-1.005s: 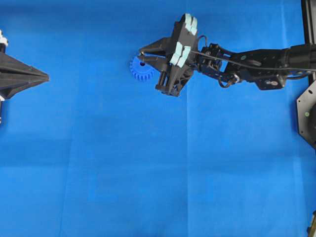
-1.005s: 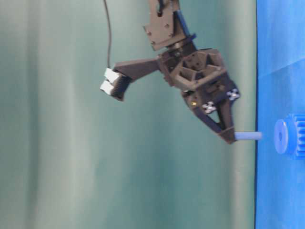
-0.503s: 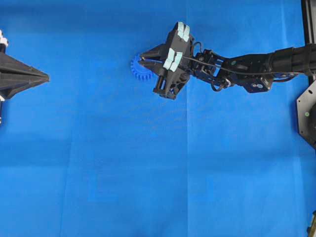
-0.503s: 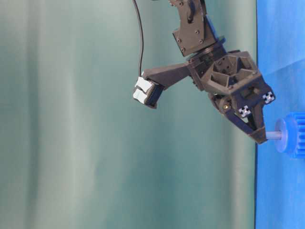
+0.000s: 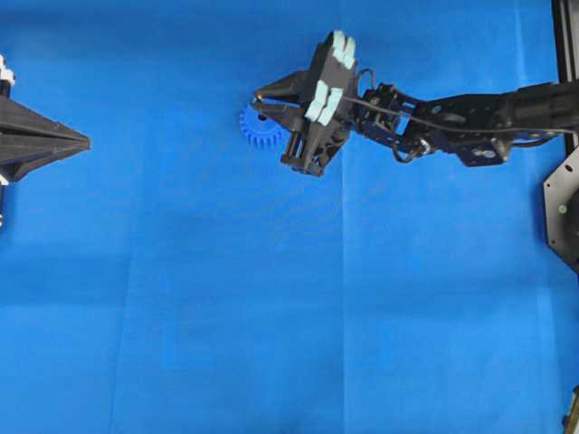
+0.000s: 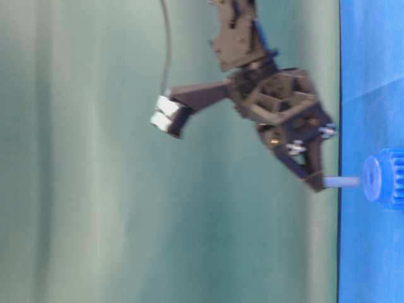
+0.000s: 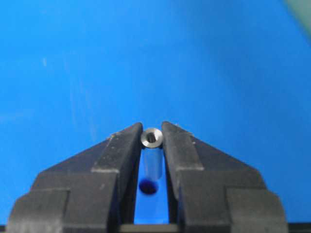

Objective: Insert the shaft placed at a random location into the center hole of the small gear at another random location.
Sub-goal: 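Position the held shaft above the blue gear's center hole, then lower the shaft into the gear's center hole with the right gripper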

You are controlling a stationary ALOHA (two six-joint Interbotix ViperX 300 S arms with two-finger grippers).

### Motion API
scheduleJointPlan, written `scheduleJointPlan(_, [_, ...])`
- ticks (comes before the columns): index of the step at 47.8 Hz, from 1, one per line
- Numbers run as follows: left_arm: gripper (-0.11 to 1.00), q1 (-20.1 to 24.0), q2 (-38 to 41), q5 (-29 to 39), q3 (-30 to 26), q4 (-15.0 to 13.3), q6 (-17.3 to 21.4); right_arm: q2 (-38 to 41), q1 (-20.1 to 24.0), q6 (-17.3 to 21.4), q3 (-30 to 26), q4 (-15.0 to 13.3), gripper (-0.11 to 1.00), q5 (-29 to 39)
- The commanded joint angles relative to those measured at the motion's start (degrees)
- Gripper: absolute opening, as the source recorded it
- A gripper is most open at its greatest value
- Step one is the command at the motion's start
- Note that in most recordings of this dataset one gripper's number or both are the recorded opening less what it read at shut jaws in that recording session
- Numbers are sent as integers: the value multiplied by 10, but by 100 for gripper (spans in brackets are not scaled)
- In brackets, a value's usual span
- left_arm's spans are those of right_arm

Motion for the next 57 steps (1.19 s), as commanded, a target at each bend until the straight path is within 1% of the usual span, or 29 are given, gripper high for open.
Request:
scheduleJointPlan(1, [0,1,2,-3,-6,1,0,-37,-1,0,-4,-5,3,-2])
scheduleJointPlan(19, [0,1,2,-1,-5,1,1,-40,-1,1,-4,-8,3,11])
scheduleJointPlan(42, [0,2,2,0,-6,2,1,18,-1,6,-9,1,3,6])
scheduleJointPlan(57, [0,1,2,0,-6,1,1,45,-1,10,-10,6,3,-11])
